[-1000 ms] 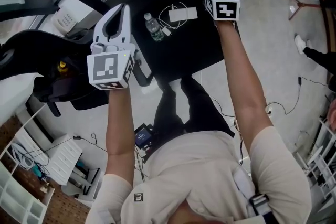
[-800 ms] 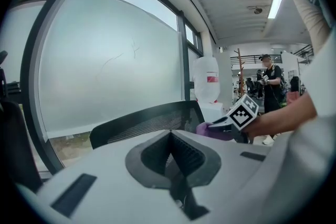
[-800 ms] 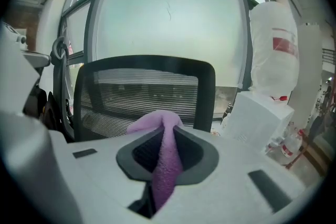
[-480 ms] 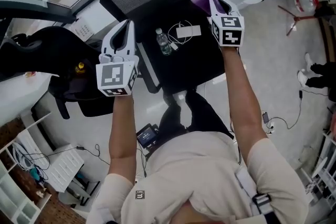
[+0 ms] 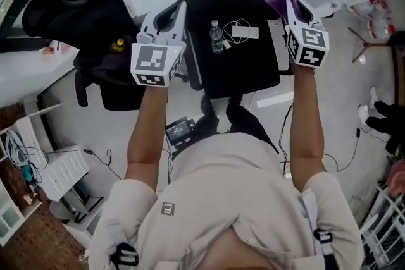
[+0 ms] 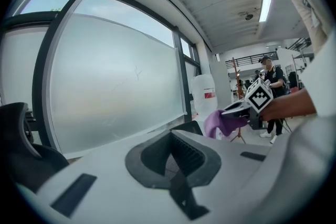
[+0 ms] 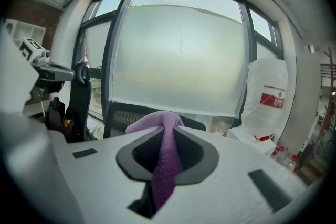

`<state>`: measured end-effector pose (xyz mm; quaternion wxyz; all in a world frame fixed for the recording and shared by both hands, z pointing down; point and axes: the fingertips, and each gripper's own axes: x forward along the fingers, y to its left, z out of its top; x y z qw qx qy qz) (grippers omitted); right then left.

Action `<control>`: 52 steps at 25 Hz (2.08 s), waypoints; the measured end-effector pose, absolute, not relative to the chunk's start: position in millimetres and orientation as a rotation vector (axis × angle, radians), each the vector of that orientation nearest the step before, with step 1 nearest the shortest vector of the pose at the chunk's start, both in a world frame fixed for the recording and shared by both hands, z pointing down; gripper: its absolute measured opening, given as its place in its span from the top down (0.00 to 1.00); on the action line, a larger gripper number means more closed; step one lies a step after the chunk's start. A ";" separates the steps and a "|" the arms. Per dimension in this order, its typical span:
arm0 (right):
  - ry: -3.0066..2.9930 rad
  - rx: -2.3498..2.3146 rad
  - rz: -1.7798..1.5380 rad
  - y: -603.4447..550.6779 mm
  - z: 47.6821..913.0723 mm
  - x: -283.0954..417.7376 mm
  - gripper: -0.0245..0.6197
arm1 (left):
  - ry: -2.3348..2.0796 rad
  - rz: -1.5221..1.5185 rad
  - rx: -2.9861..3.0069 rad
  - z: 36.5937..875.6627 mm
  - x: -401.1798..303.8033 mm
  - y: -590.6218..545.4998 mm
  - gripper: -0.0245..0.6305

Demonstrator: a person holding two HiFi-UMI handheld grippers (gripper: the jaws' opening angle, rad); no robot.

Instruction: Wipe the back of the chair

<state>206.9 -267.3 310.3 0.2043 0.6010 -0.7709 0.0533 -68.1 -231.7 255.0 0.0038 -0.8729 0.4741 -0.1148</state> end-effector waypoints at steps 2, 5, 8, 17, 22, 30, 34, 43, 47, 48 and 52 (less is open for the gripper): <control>-2.172 1.659 0.109 -257.9 290.3 197.4 0.91 | 1.483 -0.343 -2.725 242.5 -74.4 -224.8 0.95; -2.208 1.633 0.058 -238.8 263.7 181.2 0.91 | 1.481 -0.321 -2.710 227.0 -86.3 -208.9 0.95; -2.242 1.617 0.007 -218.1 237.1 167.7 0.91 | 1.473 -0.295 -2.695 212.1 -96.1 -192.2 0.95; -2.331 1.560 -0.112 -152.8 173.9 127.9 0.91 | 1.476 -0.228 -2.653 174.2 -123.4 -140.8 0.95; -2.364 1.538 -0.159 -124.2 149.2 114.2 0.91 | 1.457 -0.190 -2.636 158.3 -128.8 -119.5 0.95; -2.351 1.493 -0.221 -86.1 133.8 101.9 0.91 | 1.427 -0.157 -2.623 144.5 -129.3 -91.5 0.95; -2.347 1.499 -0.204 -75.2 136.9 104.9 0.91 | 1.407 -0.149 -2.636 145.1 -124.5 -82.8 0.95; -2.329 1.530 -0.197 -62.8 134.7 110.6 0.91 | 1.377 -0.138 -2.651 142.7 -120.3 -74.0 0.95; -2.323 1.538 -0.197 -56.4 134.4 108.6 0.91 | 1.363 -0.130 -2.655 142.0 -121.2 -69.6 0.95; -2.321 1.539 -0.197 -55.5 134.1 108.2 0.91 | 1.361 -0.129 -2.655 141.7 -121.6 -69.0 0.95; -2.317 1.543 -0.196 -52.5 132.8 104.7 0.91 | 1.359 -0.130 -2.651 142.2 -126.7 -67.5 0.95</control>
